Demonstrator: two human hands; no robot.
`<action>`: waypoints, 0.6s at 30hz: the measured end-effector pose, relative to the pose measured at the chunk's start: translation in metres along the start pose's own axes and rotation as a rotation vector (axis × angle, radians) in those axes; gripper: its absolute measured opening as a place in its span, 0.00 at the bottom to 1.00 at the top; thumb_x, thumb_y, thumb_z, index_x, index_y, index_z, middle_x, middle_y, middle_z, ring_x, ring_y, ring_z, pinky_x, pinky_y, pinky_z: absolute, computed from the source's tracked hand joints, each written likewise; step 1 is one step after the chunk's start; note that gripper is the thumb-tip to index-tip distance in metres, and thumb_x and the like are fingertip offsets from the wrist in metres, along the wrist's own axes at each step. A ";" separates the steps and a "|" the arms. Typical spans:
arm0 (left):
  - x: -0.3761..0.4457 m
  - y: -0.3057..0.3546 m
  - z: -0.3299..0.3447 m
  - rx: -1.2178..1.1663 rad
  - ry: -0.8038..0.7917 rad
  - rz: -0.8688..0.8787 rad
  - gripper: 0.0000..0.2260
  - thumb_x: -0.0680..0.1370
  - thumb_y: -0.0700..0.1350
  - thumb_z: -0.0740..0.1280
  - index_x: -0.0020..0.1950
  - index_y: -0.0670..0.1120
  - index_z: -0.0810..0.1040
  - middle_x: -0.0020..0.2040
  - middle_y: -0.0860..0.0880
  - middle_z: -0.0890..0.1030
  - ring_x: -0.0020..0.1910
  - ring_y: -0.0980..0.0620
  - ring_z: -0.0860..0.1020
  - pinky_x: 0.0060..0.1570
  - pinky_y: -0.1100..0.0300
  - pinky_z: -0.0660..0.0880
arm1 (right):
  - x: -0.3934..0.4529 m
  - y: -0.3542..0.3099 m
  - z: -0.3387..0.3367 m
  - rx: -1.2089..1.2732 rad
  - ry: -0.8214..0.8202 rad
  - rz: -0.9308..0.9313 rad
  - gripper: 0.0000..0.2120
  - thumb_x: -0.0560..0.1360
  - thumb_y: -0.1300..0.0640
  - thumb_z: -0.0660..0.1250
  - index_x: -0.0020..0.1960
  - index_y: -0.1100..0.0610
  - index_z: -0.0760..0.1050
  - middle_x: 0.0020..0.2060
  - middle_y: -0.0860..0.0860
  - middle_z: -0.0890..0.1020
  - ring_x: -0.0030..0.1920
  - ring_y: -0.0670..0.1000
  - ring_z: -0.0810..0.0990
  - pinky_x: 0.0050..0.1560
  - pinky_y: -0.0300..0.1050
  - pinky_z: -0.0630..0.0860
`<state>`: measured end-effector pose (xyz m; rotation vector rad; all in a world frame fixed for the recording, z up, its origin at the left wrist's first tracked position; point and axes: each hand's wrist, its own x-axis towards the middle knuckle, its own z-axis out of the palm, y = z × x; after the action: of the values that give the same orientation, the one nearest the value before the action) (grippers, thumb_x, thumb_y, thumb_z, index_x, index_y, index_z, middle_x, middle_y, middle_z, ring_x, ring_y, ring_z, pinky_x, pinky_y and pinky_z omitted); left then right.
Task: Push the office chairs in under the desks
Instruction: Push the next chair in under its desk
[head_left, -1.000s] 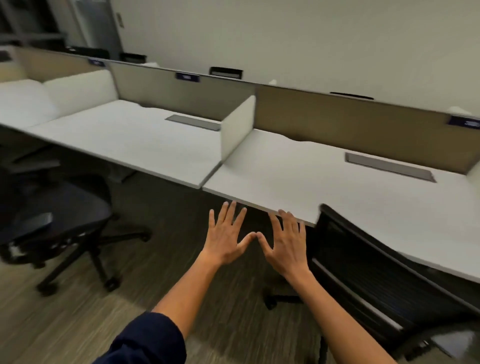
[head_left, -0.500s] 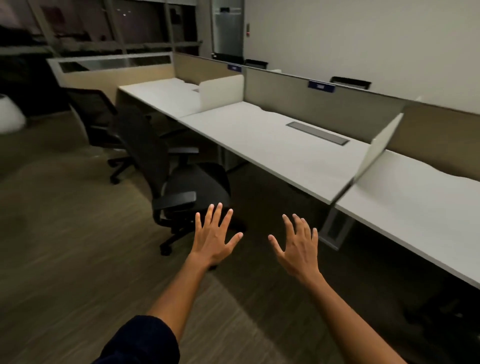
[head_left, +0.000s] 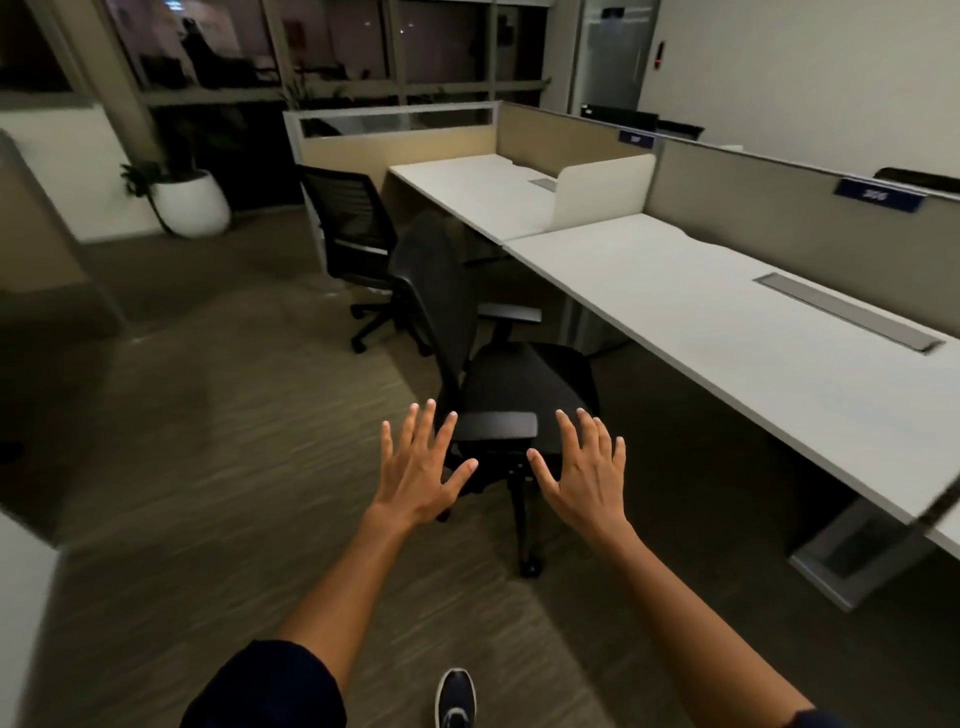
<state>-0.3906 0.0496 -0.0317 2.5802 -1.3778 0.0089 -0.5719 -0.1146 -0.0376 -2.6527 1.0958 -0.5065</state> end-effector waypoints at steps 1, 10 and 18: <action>0.016 -0.018 -0.001 0.008 0.002 -0.010 0.35 0.81 0.67 0.51 0.83 0.53 0.46 0.83 0.45 0.41 0.81 0.45 0.37 0.76 0.38 0.34 | 0.021 -0.012 0.012 0.013 -0.006 -0.004 0.37 0.78 0.30 0.50 0.80 0.49 0.54 0.80 0.56 0.58 0.80 0.58 0.54 0.78 0.65 0.52; 0.188 -0.149 -0.029 0.062 0.018 -0.024 0.36 0.79 0.69 0.49 0.83 0.53 0.47 0.83 0.45 0.41 0.82 0.44 0.39 0.76 0.37 0.35 | 0.203 -0.096 0.083 0.119 0.005 0.038 0.37 0.78 0.30 0.50 0.80 0.49 0.55 0.80 0.56 0.59 0.80 0.58 0.54 0.78 0.65 0.52; 0.310 -0.220 -0.040 0.012 0.058 -0.002 0.37 0.77 0.70 0.44 0.83 0.54 0.47 0.84 0.47 0.43 0.82 0.46 0.40 0.77 0.37 0.38 | 0.320 -0.153 0.116 0.158 0.032 0.062 0.37 0.78 0.29 0.51 0.80 0.48 0.55 0.80 0.56 0.59 0.80 0.59 0.55 0.77 0.65 0.53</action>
<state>-0.0318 -0.0787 -0.0006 2.5697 -1.3593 0.0918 -0.2171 -0.2278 -0.0200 -2.4753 1.0954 -0.5991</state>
